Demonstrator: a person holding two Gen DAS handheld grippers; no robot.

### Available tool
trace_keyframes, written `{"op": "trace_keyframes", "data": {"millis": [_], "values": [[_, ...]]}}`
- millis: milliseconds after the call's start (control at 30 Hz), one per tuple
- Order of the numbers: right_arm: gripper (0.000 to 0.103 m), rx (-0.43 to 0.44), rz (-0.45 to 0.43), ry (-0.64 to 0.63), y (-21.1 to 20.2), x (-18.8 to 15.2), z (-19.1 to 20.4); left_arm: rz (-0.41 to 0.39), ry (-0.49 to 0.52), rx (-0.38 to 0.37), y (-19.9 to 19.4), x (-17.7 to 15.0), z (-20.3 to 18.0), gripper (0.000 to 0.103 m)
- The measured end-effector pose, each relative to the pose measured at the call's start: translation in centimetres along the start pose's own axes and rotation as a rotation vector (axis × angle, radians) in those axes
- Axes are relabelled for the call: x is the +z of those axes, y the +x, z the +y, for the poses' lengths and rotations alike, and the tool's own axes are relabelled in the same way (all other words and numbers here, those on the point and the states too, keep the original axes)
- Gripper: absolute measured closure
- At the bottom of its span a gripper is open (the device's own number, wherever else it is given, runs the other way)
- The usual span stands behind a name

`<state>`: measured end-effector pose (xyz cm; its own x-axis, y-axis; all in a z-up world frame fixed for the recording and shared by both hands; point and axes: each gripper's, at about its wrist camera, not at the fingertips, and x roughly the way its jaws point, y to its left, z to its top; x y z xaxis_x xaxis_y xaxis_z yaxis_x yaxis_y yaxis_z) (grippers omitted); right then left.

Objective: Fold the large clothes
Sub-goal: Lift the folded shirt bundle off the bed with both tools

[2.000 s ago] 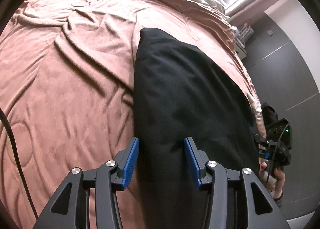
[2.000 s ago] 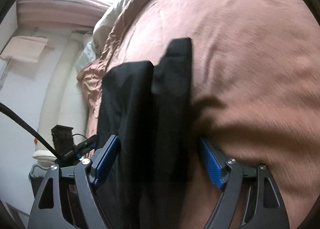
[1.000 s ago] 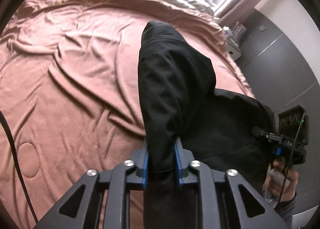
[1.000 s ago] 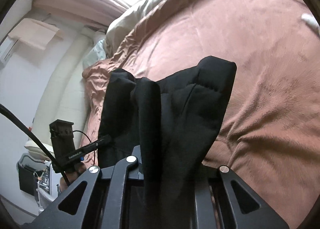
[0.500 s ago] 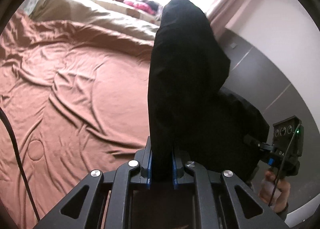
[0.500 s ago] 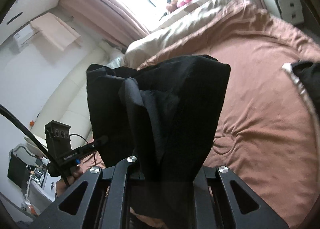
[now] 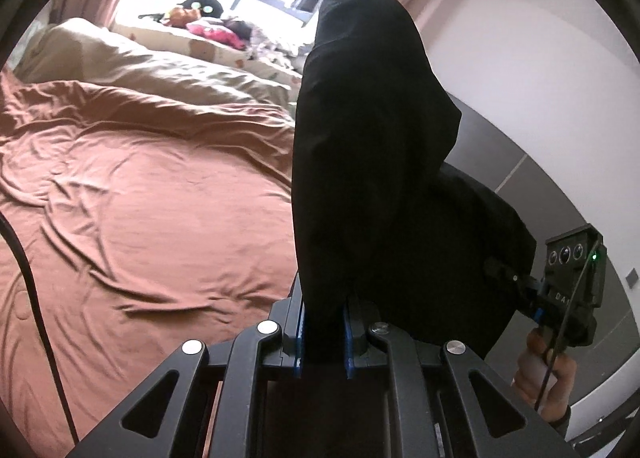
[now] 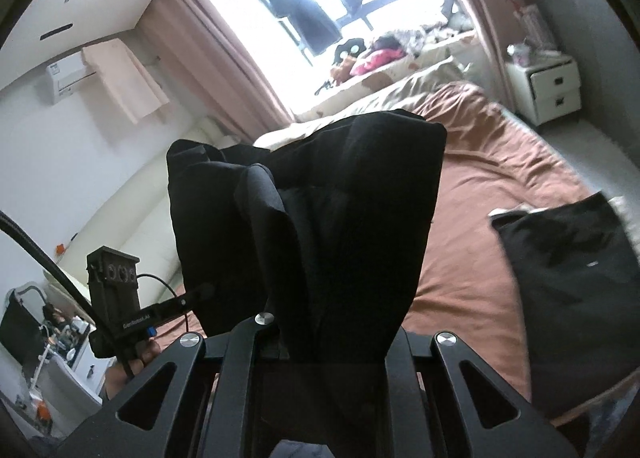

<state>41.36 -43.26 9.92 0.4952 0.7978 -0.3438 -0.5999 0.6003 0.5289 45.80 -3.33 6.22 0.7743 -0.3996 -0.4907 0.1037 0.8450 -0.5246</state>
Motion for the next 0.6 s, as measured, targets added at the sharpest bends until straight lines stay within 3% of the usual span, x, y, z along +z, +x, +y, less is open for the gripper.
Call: {"op": "trace_keyframes", "data": {"millis": [300,600], "values": [[0.094,-0.072,-0.039,-0.029,-7.9,-0.4,-0.3,0.015,0.046,-0.057,2.5,-1.0,-8.0,0.088],[0.094,-0.156,-0.101,-0.042,-11.9,0.5,-0.3,0.034,0.088,-0.133,5.7,-1.7,-14.6,0.088]]}}
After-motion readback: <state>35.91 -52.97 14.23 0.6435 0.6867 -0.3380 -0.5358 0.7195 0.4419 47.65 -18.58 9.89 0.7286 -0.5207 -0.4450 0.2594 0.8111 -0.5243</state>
